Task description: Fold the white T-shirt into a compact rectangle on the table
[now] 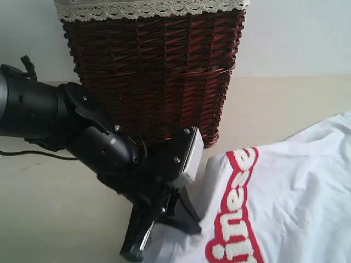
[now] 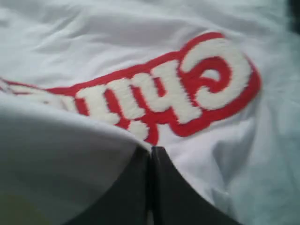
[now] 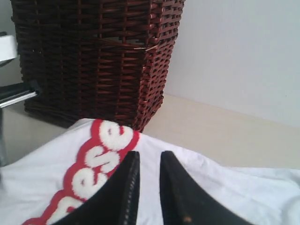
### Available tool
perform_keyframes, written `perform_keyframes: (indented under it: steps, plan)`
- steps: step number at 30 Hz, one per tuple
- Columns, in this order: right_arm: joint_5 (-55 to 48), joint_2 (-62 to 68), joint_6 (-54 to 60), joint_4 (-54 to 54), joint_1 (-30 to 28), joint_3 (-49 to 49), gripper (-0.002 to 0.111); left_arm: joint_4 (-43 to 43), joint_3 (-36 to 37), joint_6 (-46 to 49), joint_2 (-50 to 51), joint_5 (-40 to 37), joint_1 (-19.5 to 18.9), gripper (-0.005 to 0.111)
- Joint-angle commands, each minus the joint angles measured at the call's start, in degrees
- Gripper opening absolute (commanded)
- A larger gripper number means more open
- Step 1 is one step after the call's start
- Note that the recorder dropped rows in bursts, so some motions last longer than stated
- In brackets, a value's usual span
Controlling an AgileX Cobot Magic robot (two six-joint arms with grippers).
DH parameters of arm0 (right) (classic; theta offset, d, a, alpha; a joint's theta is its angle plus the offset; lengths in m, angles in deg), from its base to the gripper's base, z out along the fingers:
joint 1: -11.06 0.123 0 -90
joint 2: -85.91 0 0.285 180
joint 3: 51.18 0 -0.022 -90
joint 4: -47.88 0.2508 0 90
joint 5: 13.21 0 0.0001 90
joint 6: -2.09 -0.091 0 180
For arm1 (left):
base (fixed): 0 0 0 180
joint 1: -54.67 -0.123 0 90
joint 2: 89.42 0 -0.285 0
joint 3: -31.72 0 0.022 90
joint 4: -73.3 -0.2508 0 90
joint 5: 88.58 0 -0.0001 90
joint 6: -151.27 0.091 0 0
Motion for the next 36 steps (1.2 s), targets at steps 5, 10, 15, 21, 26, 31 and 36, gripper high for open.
perform_keyframes:
  steps: [5, 10, 15, 21, 26, 31, 36]
  plan:
    - [0.08, -0.38, 0.06, -0.23, 0.09, -0.27, 0.017, -2.87, 5.91, -5.14, -0.35, -8.72, 2.43, 0.023]
    - [0.08, -0.38, 0.06, -0.23, 0.09, -0.27, 0.017, 2.23, 7.77, -7.23, -0.10, 7.03, 2.64, 0.071]
    - [0.08, -0.38, 0.06, -0.23, 0.09, -0.27, 0.017, 6.52, 7.77, -11.27, -2.67, 26.10, 1.95, 0.067]
    - [0.08, -0.38, 0.06, -0.23, 0.09, -0.27, 0.017, 12.94, 4.13, -8.12, -5.89, 40.96, -3.24, 0.049]
    - [0.08, -0.38, 0.06, -0.23, 0.09, -0.27, 0.017, 12.71, -7.23, -0.55, 0.70, 35.22, -4.29, 0.001]
    - [0.08, -0.38, 0.06, -0.23, 0.09, -0.27, 0.017, 12.71, -14.04, 1.81, 6.62, 36.13, -4.41, 0.000]
    - [0.08, -0.38, 0.06, -0.23, 0.09, -0.27, 0.017, 12.71, -16.83, 1.83, 9.57, 48.81, -6.63, 0.000]
